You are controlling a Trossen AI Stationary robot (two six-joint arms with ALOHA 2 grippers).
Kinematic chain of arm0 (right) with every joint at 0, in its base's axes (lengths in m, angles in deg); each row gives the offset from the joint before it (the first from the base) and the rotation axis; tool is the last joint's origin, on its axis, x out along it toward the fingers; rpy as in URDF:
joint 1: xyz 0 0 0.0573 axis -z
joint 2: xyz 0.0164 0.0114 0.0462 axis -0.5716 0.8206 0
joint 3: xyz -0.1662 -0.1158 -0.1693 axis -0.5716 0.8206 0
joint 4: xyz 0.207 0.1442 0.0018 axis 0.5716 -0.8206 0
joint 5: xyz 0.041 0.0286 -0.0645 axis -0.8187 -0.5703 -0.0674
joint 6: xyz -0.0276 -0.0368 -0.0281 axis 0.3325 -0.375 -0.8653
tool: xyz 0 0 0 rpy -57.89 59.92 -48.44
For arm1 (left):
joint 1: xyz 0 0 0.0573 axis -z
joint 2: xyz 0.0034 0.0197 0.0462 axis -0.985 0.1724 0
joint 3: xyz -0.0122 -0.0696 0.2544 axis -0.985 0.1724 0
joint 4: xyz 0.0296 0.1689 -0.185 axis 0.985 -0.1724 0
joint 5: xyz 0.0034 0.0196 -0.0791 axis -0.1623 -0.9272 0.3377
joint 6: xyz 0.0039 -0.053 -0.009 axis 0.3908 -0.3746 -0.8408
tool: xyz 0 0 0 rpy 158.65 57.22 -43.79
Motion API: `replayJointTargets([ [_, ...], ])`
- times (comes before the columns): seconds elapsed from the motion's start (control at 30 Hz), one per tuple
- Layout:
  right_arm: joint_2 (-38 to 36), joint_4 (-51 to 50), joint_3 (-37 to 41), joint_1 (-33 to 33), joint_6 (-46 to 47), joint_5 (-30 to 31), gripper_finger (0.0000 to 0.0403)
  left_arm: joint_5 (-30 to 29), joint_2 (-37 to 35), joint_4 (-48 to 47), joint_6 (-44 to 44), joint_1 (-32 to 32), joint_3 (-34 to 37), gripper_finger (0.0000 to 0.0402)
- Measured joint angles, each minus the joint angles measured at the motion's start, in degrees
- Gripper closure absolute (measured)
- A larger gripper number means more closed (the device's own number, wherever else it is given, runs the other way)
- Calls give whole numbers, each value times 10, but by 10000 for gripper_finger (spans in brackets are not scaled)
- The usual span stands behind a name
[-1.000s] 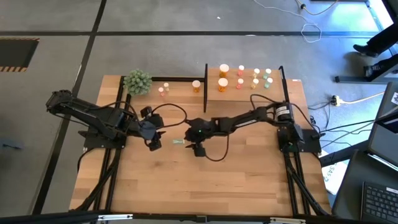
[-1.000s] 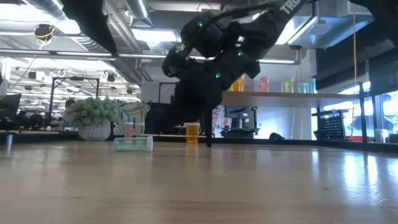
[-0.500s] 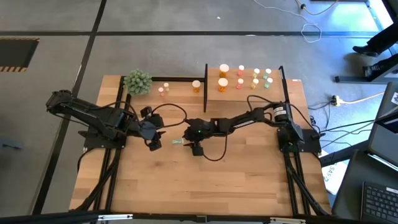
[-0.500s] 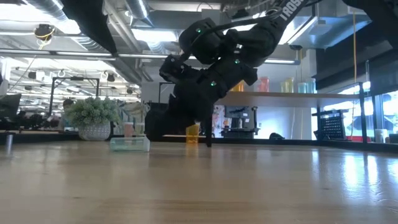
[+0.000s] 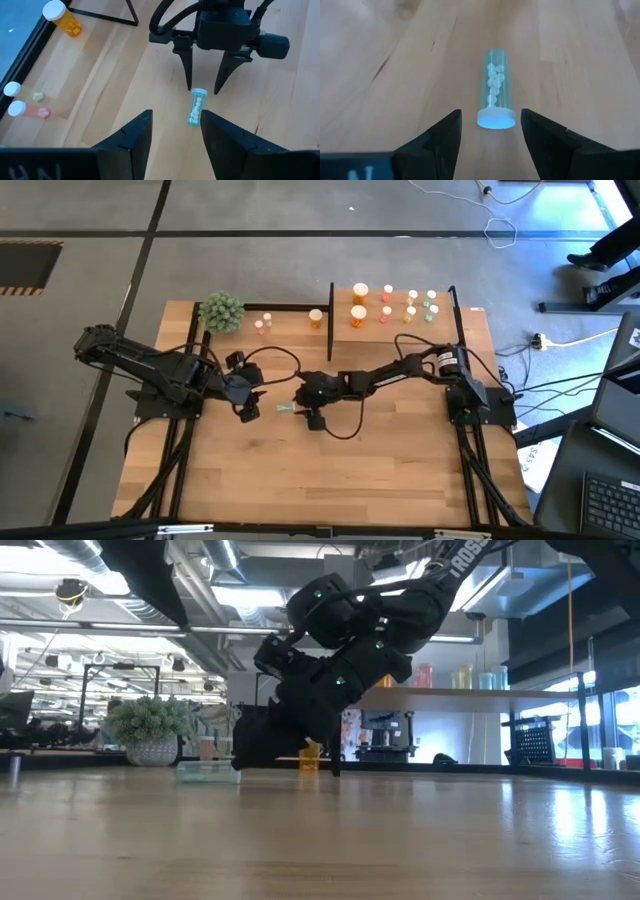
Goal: Pick and place medicine bottles onto shelf by color
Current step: Put the blue pill bottle on the shelf aligned with the other blue pill bottles
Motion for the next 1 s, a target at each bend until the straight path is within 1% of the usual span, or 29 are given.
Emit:
replayJointTargets([
  [0.1, 0, 2, 0, 0, 0, 10, 195, 0, 0, 0, 0, 0, 0, 239],
  [0.37, 0, 8, 0, 5, 0, 9, 195, 0, 0, 0, -1, 0, 0, 239],
  [0.53, 5, 13, 0, 5, 0, -16, 195, 0, 0, 0, -1, 0, 0, 239],
  [0.67, 15, 18, 0, 5, 15, -16, 195, 0, 0, 1, -2, 0, 0, 239],
  [0.9, 15, 30, 0, 6, 14, -12, 195, 0, 0, 0, -2, 0, 0, 239],
  [1.0, 18, 38, 0, 7, 13, -12, 195, 15, 0, 0, -2, 0, 0, 239],
])
